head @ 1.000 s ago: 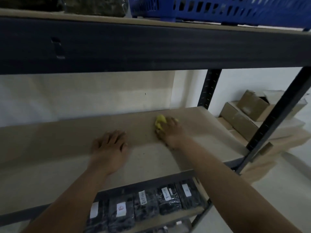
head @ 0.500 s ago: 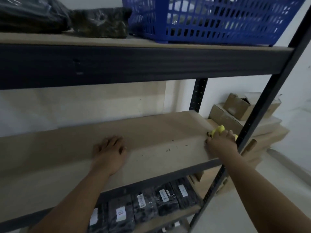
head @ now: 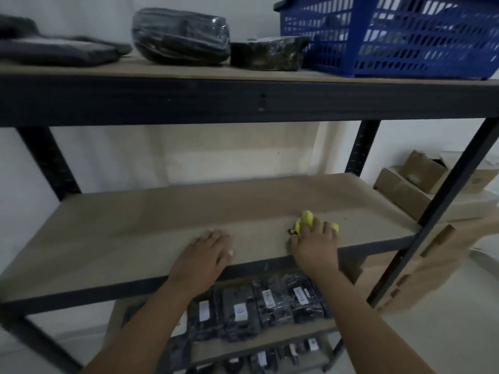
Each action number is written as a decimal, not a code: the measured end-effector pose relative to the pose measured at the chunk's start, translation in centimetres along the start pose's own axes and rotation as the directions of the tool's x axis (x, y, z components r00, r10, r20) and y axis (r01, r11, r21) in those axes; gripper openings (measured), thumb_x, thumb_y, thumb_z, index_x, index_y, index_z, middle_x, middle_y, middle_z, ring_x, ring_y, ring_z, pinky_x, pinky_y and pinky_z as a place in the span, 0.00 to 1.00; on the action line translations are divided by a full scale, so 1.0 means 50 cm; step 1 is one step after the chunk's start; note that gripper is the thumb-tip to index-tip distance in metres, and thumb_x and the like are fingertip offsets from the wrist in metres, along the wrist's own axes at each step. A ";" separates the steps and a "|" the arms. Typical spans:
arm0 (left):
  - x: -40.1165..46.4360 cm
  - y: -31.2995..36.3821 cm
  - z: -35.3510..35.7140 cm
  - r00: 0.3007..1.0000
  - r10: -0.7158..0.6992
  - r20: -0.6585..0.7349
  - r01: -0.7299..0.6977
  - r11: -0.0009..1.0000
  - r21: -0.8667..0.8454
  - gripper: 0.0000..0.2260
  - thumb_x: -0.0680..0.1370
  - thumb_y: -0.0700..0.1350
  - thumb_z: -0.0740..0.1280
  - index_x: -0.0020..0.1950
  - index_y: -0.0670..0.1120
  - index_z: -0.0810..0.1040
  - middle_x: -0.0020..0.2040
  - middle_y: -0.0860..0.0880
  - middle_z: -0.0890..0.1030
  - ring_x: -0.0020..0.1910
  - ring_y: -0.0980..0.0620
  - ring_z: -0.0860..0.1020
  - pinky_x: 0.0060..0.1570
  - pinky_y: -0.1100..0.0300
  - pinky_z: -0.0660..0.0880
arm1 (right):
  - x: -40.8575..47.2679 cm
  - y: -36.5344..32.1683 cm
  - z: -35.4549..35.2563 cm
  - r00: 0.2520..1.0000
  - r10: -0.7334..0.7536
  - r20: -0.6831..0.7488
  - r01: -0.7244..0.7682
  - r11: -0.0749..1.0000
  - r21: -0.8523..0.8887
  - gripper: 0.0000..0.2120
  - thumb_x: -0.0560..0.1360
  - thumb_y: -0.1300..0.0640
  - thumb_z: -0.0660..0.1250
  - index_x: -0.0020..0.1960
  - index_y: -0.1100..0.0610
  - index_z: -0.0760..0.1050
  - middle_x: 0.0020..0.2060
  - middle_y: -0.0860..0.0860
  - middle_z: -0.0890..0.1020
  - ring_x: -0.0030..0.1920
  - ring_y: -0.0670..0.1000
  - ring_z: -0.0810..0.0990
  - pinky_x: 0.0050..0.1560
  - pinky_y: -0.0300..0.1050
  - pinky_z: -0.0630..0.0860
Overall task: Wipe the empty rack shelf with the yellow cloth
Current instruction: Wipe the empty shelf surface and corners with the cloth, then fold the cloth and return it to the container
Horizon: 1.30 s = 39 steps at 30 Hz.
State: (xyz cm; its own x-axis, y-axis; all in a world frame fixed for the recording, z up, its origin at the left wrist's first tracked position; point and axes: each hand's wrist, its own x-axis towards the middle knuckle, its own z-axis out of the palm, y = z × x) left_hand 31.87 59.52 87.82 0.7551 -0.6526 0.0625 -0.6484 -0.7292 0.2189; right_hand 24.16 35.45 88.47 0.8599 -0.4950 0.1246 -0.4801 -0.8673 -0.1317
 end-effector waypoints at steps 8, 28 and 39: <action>-0.122 -0.085 -0.009 0.994 -0.095 -0.049 0.101 0.986 0.132 0.30 0.80 0.53 0.57 0.77 0.51 0.44 0.78 0.53 0.48 0.77 0.53 0.46 0.73 0.58 0.46 | -0.102 -0.227 0.017 0.917 -0.397 -0.030 0.398 0.916 0.043 0.39 0.70 0.35 0.40 0.65 0.60 0.68 0.65 0.63 0.70 0.65 0.66 0.67 0.68 0.64 0.60; -0.271 -0.001 0.001 0.986 -0.140 0.093 0.150 0.476 -0.867 0.16 0.80 0.52 0.58 0.68 0.54 0.71 0.66 0.56 0.73 0.66 0.57 0.70 0.67 0.57 0.66 | -0.399 -0.143 0.078 0.796 -0.600 -0.083 0.605 0.780 0.160 0.39 0.60 0.75 0.67 0.65 0.50 0.61 0.71 0.50 0.65 0.70 0.56 0.66 0.57 0.53 0.76; -0.346 0.068 0.100 0.904 -0.177 0.388 0.400 0.036 -0.916 0.11 0.74 0.44 0.71 0.55 0.47 0.78 0.54 0.47 0.82 0.53 0.49 0.80 0.50 0.57 0.77 | -0.499 -0.075 0.079 0.985 0.062 0.160 -0.170 0.486 0.858 0.34 0.69 0.63 0.71 0.68 0.44 0.61 0.60 0.55 0.70 0.54 0.56 0.76 0.53 0.54 0.79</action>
State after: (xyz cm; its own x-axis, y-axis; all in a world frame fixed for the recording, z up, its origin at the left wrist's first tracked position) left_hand 16.14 67.30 82.62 0.7601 -0.5409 -0.3602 0.3680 -0.0985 0.9246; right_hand 5.20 51.27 81.97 0.8450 -0.5330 -0.0429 -0.2308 -0.2911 -0.9284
